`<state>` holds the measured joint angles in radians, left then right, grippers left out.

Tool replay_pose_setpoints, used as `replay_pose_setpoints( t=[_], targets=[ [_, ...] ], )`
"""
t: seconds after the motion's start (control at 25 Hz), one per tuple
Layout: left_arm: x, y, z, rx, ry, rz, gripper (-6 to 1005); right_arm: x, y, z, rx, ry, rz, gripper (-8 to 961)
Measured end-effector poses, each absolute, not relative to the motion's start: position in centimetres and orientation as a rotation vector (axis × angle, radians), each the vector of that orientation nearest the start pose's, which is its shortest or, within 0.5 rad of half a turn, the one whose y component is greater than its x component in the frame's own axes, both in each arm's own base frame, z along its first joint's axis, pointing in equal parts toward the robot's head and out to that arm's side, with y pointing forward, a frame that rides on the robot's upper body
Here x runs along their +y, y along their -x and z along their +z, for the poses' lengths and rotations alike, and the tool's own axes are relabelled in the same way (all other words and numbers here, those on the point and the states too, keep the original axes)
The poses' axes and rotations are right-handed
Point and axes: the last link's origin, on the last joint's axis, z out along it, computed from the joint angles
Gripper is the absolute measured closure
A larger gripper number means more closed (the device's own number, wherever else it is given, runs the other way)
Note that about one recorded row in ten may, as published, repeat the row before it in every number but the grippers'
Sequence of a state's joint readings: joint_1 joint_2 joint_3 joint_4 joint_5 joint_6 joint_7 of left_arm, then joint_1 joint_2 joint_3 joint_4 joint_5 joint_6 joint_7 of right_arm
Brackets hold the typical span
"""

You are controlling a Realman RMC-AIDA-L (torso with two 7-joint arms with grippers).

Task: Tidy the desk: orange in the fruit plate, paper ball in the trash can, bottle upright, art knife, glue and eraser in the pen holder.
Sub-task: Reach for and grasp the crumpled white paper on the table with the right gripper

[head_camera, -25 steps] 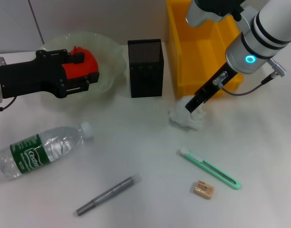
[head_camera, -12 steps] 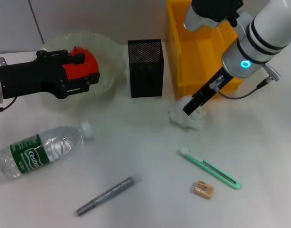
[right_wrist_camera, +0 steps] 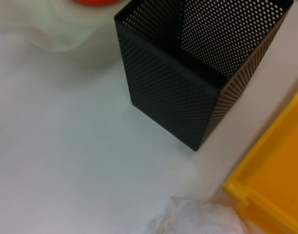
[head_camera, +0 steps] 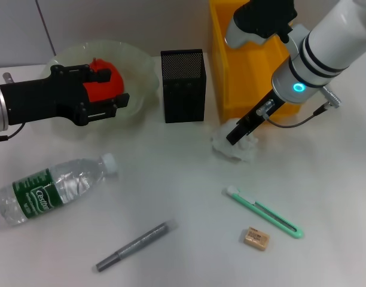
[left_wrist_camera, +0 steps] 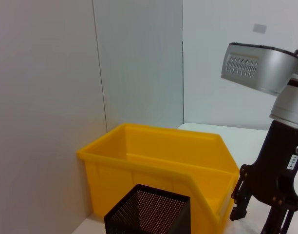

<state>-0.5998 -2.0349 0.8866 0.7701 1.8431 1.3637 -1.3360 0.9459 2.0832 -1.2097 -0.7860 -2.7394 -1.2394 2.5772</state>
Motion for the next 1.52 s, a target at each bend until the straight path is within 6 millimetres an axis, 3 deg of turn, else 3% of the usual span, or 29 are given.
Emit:
replay_pose_setpoints(
  t=[0.84, 1.04, 1.16, 1.52],
  targets=[
    [38.32, 22.07, 2.01, -0.258, 2.642, -0.575, 385, 42.28, -17.93, -4.29, 1.017, 2.486, -0.475, 258],
    [38.35, 22.02, 2.02, -0.256, 2.642, -0.575, 385, 42.24, -17.98, -4.3, 1.032, 2.479, -0.477, 335],
    [38.38, 21.98, 2.03, -0.254, 2.642, -0.575, 385, 42.26, -17.95, -4.25, 1.03, 2.478, -0.477, 483],
    [38.5, 21.79, 2.07, -0.245, 2.642, -0.576, 386, 42.35, -17.97, -4.09, 1.024, 2.475, -0.479, 554]
  ],
)
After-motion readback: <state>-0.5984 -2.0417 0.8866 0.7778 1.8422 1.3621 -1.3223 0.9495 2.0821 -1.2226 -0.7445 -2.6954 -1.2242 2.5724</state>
